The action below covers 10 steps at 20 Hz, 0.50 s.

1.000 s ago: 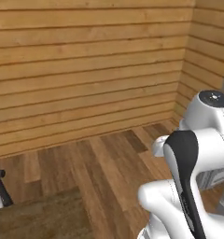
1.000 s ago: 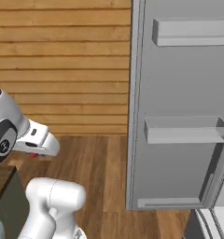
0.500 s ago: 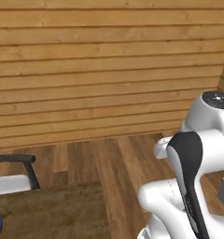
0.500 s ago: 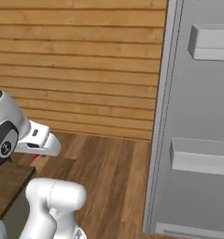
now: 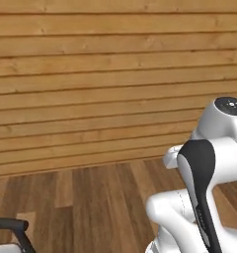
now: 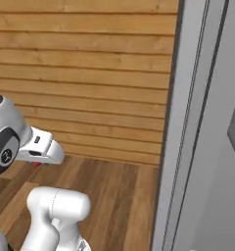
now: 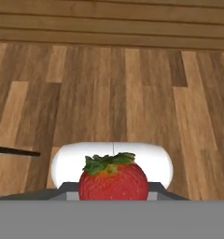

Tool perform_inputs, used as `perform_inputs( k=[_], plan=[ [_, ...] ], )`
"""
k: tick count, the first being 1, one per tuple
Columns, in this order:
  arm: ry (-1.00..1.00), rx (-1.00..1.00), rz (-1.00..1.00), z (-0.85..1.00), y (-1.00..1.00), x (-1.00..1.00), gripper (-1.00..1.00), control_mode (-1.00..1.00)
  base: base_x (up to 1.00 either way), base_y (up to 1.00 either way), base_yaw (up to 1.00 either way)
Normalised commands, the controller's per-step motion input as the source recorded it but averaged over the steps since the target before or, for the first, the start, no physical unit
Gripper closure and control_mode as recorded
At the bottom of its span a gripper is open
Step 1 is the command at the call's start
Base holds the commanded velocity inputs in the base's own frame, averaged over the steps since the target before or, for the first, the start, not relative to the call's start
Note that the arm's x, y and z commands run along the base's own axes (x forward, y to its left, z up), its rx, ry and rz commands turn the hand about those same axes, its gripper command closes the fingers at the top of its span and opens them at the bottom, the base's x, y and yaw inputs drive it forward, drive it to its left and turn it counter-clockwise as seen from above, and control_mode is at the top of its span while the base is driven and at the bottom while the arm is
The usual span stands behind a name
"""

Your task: Take the strawberry from the fridge and place it on top of the pancake, located on the dining counter.

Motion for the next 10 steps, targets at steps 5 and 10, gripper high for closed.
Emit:
perform_inputs(
  k=[5,10],
  plan=[
    [0.00,0.00,0.00,0.00,0.00,0.00,1.00,1.00,1.00,0.00,0.01],
    [0.00,0.00,0.00,0.00,0.00,0.00,1.00,1.00,1.00,0.02,0.22]
  ],
)
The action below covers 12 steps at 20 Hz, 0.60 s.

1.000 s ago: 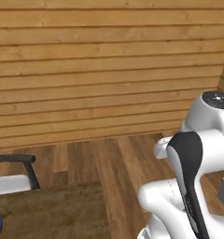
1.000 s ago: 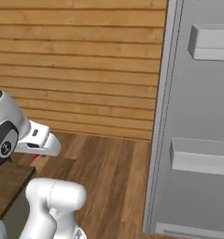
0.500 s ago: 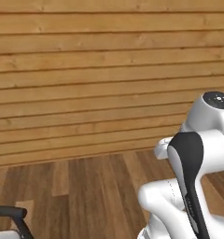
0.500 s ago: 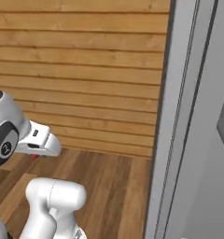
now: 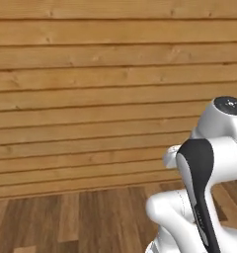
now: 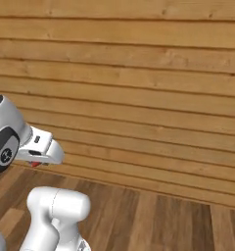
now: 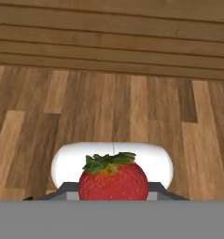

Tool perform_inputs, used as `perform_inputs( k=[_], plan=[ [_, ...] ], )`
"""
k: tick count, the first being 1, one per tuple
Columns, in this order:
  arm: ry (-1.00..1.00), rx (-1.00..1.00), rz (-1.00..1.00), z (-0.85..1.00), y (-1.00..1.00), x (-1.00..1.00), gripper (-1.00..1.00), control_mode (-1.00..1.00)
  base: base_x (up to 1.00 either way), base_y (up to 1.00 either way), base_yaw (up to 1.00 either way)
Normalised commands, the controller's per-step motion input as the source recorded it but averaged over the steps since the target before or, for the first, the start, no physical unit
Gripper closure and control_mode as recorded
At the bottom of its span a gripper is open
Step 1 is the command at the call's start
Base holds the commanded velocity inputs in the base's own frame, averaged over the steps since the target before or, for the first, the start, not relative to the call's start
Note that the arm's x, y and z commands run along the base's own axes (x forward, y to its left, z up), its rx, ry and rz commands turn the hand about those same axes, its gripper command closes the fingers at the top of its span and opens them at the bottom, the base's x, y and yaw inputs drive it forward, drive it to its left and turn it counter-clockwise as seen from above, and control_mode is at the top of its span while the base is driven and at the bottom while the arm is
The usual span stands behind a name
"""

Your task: Take the strawberry from the fridge and place it on top of the pancake, located on the dining counter.

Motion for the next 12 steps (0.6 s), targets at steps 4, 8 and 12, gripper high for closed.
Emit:
perform_inputs(
  k=[4,8,12],
  plan=[
    [0.00,0.00,0.00,0.00,0.00,0.00,1.00,1.00,1.00,0.01,0.45],
    [0.00,0.00,0.00,0.00,0.00,0.00,1.00,1.00,1.00,0.07,0.56],
    [0.00,0.00,0.00,0.00,0.00,0.00,1.00,1.00,0.99,0.01,0.72]
  ],
)
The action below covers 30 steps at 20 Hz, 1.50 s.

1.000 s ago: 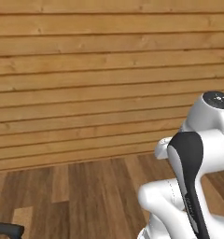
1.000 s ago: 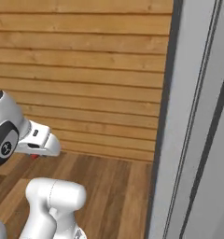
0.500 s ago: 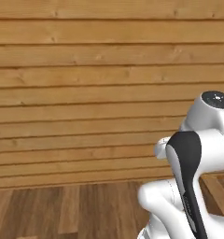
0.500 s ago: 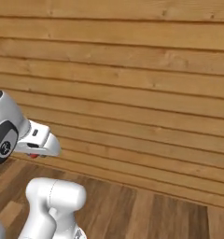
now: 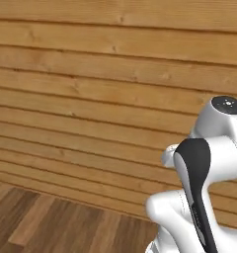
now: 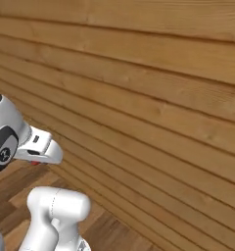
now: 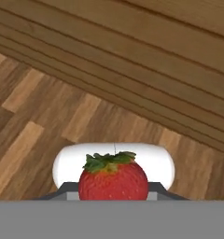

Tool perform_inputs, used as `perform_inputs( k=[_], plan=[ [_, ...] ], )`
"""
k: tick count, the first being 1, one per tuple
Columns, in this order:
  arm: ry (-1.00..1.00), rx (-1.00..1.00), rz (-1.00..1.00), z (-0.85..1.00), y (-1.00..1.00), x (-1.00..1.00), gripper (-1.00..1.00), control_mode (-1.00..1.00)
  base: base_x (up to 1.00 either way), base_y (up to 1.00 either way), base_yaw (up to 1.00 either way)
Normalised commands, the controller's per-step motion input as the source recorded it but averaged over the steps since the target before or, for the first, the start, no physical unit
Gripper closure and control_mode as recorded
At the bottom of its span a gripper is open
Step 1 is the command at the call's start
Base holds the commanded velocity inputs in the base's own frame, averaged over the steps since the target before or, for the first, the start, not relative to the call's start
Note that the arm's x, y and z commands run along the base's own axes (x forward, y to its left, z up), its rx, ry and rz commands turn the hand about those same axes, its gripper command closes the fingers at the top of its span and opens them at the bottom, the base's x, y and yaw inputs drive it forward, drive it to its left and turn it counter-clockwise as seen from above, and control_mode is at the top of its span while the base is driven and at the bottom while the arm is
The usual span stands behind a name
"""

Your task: Take the strawberry from the fridge and place it on top of the pancake, located on the dining counter.

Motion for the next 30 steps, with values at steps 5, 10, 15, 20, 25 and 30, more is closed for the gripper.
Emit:
perform_inputs(
  k=[5,10,15,20,25,30],
  plan=[
    [0.00,0.00,0.00,0.00,0.00,0.00,1.00,1.00,0.74,0.00,0.83],
    [0.00,0.00,0.00,0.00,0.00,0.00,1.00,1.00,0.52,0.00,0.90],
    [0.00,0.00,0.00,0.00,0.00,0.00,1.00,1.00,0.31,-0.02,0.99],
    [0.00,0.00,0.00,0.00,0.00,0.00,1.00,1.00,0.39,-0.14,0.97],
    [0.00,0.00,0.00,0.00,0.00,0.00,1.00,1.00,0.46,-0.14,0.97],
    [0.00,0.00,0.00,0.00,0.00,0.00,1.00,1.00,0.57,-0.30,0.90]
  ],
)
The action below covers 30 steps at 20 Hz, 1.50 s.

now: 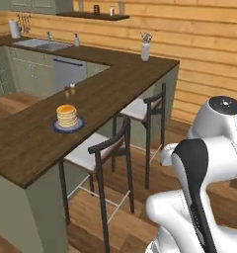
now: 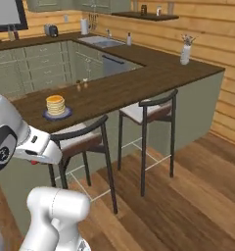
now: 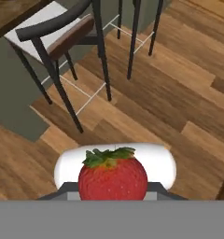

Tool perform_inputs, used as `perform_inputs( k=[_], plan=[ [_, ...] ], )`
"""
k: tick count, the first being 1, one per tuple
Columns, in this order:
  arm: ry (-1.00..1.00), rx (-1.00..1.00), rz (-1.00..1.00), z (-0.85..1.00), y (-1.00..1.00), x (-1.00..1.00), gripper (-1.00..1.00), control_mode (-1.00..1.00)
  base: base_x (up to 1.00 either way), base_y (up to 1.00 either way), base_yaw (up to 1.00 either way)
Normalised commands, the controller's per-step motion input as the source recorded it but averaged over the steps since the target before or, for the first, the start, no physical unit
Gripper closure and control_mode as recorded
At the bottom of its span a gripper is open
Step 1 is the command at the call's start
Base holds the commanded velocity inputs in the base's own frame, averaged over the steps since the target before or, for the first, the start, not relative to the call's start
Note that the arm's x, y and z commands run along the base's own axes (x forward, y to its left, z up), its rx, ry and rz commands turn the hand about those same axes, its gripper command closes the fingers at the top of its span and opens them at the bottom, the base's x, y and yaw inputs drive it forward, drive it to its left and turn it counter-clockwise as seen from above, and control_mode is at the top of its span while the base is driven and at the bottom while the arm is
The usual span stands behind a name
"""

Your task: Take the strawberry from the fridge and place it on top of the pancake, located on the dining counter.

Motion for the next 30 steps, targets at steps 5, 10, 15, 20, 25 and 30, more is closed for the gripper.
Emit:
perform_inputs(
  k=[5,10,15,20,25,30],
  plan=[
    [0.00,0.00,0.00,0.00,0.00,0.00,1.00,1.00,0.59,-0.36,0.88],
    [0.00,0.00,0.00,0.00,0.00,0.00,1.00,1.00,0.56,-0.49,0.82],
    [0.00,0.00,0.00,0.00,0.00,0.00,1.00,1.00,0.16,-0.94,0.60],
    [0.00,0.00,0.00,0.00,0.00,0.00,1.00,1.00,0.27,-0.61,0.29],
    [0.00,0.00,0.00,0.00,0.00,0.00,1.00,1.00,0.46,-0.10,0.07],
    [0.00,0.00,0.00,0.00,0.00,0.00,1.00,1.00,0.56,0.03,-0.03]
  ],
)
